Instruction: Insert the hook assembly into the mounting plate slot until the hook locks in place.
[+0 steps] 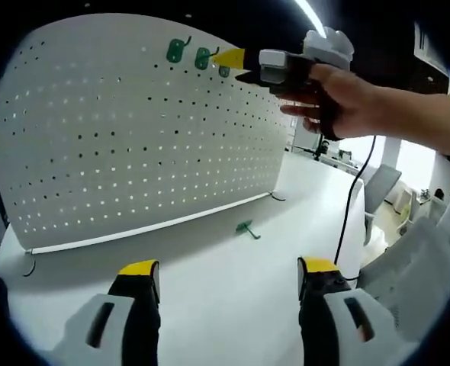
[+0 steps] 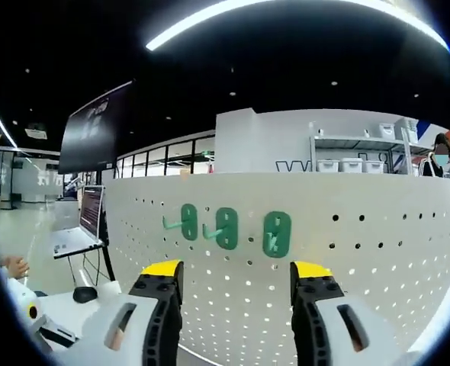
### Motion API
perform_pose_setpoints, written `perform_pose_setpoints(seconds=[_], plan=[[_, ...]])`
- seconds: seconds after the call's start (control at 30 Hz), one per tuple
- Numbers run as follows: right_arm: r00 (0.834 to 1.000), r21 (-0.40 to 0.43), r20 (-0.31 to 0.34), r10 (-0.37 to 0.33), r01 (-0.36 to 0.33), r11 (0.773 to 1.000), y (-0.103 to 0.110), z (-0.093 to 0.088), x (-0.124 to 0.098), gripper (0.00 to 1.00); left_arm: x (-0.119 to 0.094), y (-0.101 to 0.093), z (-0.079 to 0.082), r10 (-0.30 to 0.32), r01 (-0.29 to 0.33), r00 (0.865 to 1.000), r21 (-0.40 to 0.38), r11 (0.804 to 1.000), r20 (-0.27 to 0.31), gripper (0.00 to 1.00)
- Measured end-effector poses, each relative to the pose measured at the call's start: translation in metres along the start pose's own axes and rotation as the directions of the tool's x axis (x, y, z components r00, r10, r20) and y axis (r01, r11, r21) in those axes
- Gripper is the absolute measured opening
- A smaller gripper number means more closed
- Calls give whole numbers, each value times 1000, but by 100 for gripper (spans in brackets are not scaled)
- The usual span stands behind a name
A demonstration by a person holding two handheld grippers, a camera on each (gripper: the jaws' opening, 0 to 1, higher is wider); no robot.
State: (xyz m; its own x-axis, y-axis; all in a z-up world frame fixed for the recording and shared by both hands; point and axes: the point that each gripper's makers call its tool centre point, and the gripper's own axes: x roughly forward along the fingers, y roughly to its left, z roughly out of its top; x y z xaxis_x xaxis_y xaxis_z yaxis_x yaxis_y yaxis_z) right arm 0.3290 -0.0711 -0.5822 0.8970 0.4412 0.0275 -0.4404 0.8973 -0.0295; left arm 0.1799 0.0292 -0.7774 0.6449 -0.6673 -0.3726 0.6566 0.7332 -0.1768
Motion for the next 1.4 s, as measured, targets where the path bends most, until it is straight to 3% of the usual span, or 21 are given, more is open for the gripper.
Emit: perform_pose_setpoints(seconds=[0.17, 0.5, 1.17, 1.4], plan=[[998, -15, 8, 63, -63, 998, 9, -6, -13, 58, 0, -1, 0, -3, 3, 1000, 3, 1000, -1, 76], [996, -11, -8, 91, -91, 996, 14, -16, -24, 58, 0, -2, 0, -7, 7, 1000, 10, 1000, -10, 76], [985, 24, -118, 130, -128, 992, 12, -71, -80, 59, -2, -1, -1, -15, 16, 1000, 23, 1000, -24, 77], [982, 23, -151, 115, -113, 993, 6, -84, -99, 59, -3, -1, -4, -19, 20, 999, 29, 999, -34, 78]])
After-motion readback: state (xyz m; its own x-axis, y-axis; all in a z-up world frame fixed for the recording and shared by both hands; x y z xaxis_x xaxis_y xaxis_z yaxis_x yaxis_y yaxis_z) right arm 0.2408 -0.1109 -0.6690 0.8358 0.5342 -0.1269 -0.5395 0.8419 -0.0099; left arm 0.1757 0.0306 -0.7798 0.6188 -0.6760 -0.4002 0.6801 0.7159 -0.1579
